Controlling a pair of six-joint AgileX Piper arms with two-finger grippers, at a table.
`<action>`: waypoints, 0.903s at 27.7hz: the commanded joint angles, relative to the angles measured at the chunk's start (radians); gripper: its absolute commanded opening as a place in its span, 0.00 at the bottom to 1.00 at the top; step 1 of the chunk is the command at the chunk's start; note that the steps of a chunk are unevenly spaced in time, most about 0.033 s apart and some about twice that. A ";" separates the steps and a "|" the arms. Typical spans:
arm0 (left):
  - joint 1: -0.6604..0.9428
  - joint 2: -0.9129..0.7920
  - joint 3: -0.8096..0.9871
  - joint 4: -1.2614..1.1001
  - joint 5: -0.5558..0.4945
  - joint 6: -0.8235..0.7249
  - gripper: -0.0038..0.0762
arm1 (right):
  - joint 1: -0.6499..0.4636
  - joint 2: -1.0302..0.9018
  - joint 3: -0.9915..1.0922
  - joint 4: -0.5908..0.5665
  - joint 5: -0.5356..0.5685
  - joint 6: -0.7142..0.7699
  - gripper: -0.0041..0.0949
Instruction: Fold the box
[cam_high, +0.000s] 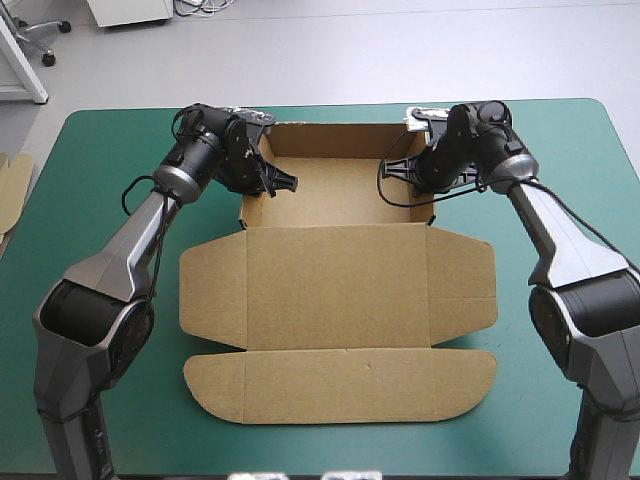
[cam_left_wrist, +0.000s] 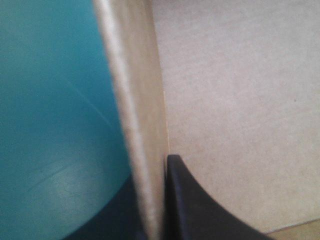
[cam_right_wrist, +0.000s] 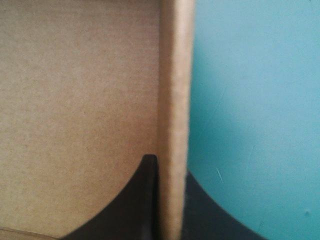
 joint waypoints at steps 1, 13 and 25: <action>0.002 -0.033 -0.028 0.076 -0.014 0.038 0.03 | 0.010 -0.045 -0.038 -0.069 0.018 -0.041 0.03; 0.002 0.022 -0.028 0.063 -0.041 0.017 0.03 | 0.041 0.024 -0.036 -0.181 0.086 -0.065 0.03; 0.002 0.077 -0.028 0.120 -0.088 -0.003 0.03 | 0.077 0.059 -0.036 -0.280 0.063 -0.034 0.03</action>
